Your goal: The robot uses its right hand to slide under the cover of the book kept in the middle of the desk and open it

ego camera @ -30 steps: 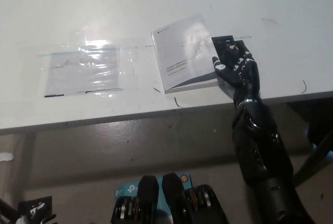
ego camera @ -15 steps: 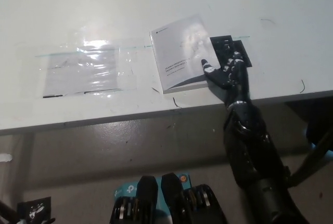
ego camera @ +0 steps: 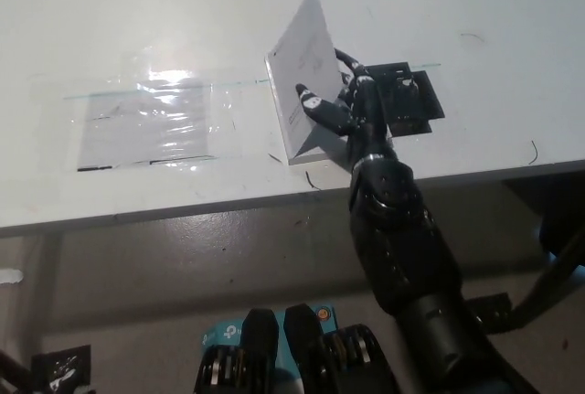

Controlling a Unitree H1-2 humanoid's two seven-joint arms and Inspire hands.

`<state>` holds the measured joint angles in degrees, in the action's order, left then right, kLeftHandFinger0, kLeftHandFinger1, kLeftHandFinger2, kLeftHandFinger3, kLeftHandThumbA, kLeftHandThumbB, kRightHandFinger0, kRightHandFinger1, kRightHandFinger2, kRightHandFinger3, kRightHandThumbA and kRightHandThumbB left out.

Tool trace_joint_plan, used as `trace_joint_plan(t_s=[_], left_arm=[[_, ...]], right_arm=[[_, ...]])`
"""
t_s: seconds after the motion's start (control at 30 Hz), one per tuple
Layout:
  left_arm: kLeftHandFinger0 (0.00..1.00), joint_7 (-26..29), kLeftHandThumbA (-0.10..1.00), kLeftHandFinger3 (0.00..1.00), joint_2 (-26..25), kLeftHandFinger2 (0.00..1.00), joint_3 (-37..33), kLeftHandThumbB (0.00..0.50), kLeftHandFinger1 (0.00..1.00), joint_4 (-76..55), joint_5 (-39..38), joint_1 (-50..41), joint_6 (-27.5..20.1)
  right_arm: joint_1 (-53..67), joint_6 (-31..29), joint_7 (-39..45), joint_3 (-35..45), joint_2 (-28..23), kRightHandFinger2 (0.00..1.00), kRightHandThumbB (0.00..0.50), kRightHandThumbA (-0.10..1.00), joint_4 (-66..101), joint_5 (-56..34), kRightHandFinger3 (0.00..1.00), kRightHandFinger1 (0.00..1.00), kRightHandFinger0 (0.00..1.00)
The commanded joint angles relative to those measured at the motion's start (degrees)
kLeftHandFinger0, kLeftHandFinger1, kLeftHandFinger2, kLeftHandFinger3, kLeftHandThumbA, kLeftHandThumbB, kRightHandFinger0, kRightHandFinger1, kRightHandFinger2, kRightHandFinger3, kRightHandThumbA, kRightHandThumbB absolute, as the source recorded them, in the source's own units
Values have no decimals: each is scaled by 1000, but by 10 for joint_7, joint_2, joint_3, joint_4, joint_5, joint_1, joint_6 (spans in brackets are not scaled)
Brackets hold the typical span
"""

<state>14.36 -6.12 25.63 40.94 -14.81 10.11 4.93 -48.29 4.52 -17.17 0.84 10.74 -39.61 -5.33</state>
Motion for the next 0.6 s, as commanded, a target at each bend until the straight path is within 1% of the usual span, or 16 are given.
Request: trace_joint_plan(t_s=[0.0, 0.07, 0.1, 0.13, 0.17, 0.27, 0.3, 0.37, 0.4, 0.43, 0.47, 0.5, 0.57], left_arm=[[512, 3, 826, 679, -11, 718, -2, 68, 556, -14, 2, -7, -5], [533, 5, 860, 679, -12, 722, -6, 71, 561, -15, 7, -9, 2], [546, 10, 855, 676, -11, 727, -7, 64, 563, -23, 9, -11, 8], [549, 10, 849, 675, -10, 727, -6, 57, 564, -22, 7, -10, 7], [533, 12, 840, 678, -10, 731, -4, 64, 564, -21, 5, -9, 10], [511, 6, 833, 679, -11, 742, -5, 56, 563, -19, 4, -9, 8], [538, 10, 831, 686, -11, 733, -3, 51, 564, -17, 3, -5, 9], [560, 8, 838, 686, -13, 739, -5, 53, 578, -14, 5, -3, 6], [567, 8, 838, 705, -12, 725, -5, 52, 574, -12, 4, -2, 4], [569, 11, 832, 711, -11, 711, -7, 63, 564, -14, 7, -1, 4], [563, 12, 831, 706, -10, 707, -8, 71, 563, -14, 9, -1, 4], [536, 10, 835, 692, -11, 695, -11, 65, 555, -10, 12, 1, 1], [529, 4, 840, 704, -12, 718, -15, 65, 565, -5, 11, 5, 2]], right_arm=[[-54, 5, 18, -15, 7, 731, 74, 721, 25, 20, 865, 628, 364], [-54, 5, 22, -17, 7, 729, 82, 720, 31, 19, 863, 629, 367], [-57, 6, 29, -25, 4, 723, 72, 702, 38, 25, 871, 616, 355], [-58, 6, 31, -27, 4, 726, 83, 703, 40, 27, 871, 616, 357], [-57, 7, 35, -33, 3, 728, 87, 706, 44, 31, 870, 616, 359], [-52, 11, 38, -38, 6, 732, 93, 701, 48, 30, 861, 629, 365], [-48, 13, 41, -41, 8, 739, 80, 705, 47, 31, 882, 638, 378], [-44, 10, 42, -44, 11, 724, 81, 703, 43, 33, 892, 614, 357], [-42, 12, 42, -45, 13, 718, 78, 695, 41, 34, 892, 603, 351], [-39, 12, 42, -48, 18, 707, 84, 691, 33, 35, 884, 591, 351], [-37, 15, 39, -51, 23, 705, 89, 693, 27, 38, 880, 583, 348], [-33, 17, 35, -53, 27, 706, 77, 694, 23, 42, 877, 585, 350], [-29, 14, 31, -59, 30, 714, 69, 702, 17, 50, 877, 604, 367]])
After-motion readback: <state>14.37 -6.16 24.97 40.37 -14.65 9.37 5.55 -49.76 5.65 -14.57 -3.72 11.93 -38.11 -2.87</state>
